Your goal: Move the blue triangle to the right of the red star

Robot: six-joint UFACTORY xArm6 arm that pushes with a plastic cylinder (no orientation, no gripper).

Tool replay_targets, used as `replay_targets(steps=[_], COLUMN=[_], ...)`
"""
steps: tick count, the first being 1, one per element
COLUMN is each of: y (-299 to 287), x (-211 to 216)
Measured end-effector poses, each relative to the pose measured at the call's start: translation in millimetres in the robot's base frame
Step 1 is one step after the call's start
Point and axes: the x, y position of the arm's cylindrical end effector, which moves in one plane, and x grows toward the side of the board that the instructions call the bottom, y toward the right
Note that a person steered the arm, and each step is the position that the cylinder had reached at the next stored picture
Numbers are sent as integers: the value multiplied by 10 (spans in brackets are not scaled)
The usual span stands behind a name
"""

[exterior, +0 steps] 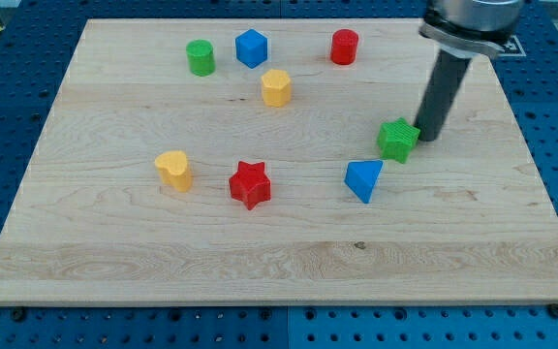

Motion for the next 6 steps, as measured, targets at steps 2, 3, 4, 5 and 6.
replay_targets(steps=[2,3,4,5,6], y=[-105,-347,-446,-662,-814], x=[531,528,546,546,552])
